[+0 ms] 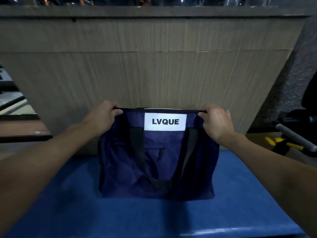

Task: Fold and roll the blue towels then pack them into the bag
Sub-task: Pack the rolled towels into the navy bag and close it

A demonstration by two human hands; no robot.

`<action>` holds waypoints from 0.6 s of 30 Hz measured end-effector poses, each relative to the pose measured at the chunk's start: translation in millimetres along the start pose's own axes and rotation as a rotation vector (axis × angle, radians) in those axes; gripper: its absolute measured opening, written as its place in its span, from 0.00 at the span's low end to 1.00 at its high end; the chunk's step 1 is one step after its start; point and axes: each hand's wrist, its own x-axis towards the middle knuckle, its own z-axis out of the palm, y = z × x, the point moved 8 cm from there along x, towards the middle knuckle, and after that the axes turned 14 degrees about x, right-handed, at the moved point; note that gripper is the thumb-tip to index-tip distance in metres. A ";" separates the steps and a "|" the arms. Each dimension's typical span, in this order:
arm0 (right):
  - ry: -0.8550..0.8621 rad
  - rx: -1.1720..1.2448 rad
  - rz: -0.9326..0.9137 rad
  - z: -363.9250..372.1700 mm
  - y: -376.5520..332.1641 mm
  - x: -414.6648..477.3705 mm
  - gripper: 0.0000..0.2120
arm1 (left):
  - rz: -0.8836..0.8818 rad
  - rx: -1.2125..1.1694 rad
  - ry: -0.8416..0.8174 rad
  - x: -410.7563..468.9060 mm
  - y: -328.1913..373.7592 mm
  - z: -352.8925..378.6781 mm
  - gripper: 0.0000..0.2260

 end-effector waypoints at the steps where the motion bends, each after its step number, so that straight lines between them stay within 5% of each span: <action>1: -0.016 -0.001 0.001 6.5 -3.7 -1.4 0.07 | -0.008 0.021 -0.013 -2.9 -8.2 2.5 0.07; 7: -0.191 -0.049 -0.094 48.3 -11.4 -21.7 0.06 | -0.044 0.147 -0.106 -28.8 -35.6 41.4 0.09; 11: -0.337 -0.065 -0.210 67.0 -19.4 -38.6 0.21 | 0.164 0.094 -0.185 -47.5 0.4 65.8 0.22; 18: -0.561 -0.168 -0.141 95.8 5.6 -59.5 0.23 | 0.184 0.264 -0.354 -64.3 6.8 118.7 0.19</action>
